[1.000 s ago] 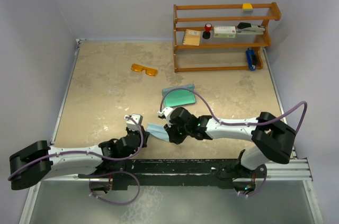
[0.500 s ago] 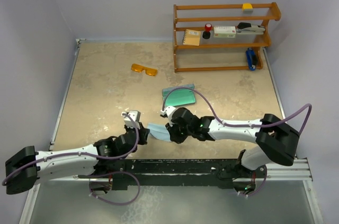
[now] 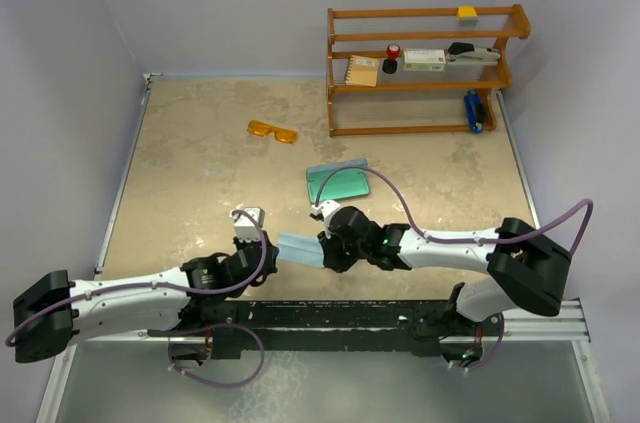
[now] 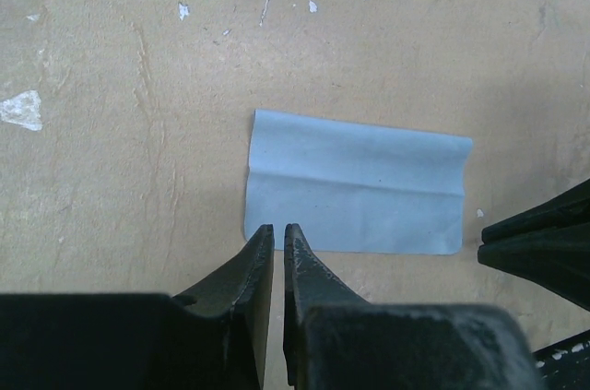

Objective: Organize the sunglasses
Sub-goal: Fold the glasses cleaning cloth at the center of the board.

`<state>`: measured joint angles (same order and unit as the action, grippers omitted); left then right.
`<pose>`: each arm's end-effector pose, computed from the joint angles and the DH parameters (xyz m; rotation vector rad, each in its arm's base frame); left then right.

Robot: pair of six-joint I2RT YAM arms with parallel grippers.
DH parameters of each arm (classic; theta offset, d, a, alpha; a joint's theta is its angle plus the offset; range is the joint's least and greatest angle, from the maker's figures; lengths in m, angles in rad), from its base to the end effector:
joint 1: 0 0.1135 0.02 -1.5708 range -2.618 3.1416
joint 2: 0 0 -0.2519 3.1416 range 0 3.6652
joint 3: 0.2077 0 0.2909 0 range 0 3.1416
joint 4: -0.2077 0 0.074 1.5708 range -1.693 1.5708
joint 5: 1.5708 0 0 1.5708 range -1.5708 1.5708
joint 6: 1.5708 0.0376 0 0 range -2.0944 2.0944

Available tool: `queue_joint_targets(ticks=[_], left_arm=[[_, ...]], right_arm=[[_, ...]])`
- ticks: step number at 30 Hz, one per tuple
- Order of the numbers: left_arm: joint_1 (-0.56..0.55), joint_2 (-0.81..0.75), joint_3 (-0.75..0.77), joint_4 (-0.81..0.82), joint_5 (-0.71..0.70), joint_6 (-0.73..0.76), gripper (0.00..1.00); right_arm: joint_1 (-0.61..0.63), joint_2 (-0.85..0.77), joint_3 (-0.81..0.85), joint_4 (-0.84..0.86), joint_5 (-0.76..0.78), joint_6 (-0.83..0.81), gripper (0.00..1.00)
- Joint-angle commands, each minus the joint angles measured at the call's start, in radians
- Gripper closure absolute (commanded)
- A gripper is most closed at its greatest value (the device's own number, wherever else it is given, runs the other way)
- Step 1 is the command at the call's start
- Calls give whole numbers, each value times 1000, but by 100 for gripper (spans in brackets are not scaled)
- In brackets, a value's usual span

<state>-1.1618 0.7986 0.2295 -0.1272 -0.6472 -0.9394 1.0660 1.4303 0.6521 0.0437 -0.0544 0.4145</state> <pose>0.0988 -0.1710 0.1244 -0.0952 2.1480 -0.5074 0.1493 0.2744 0.1311 -0.8107 2.3076 0.7821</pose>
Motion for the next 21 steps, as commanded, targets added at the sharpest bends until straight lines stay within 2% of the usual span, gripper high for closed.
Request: queue_joint_targets(ticks=[1, 11, 21], left_arm=[[-7, 76, 93, -57, -34, -78, 93], [-7, 98, 92, -39, -45, -82, 87], [-7, 134, 53, 32, -7, -92, 87]], right_arm=[[3, -46, -20, 52, 60, 98, 85], [3, -68, -63, 94, 134, 213, 83], [3, -39, -81, 141, 91, 244, 84]])
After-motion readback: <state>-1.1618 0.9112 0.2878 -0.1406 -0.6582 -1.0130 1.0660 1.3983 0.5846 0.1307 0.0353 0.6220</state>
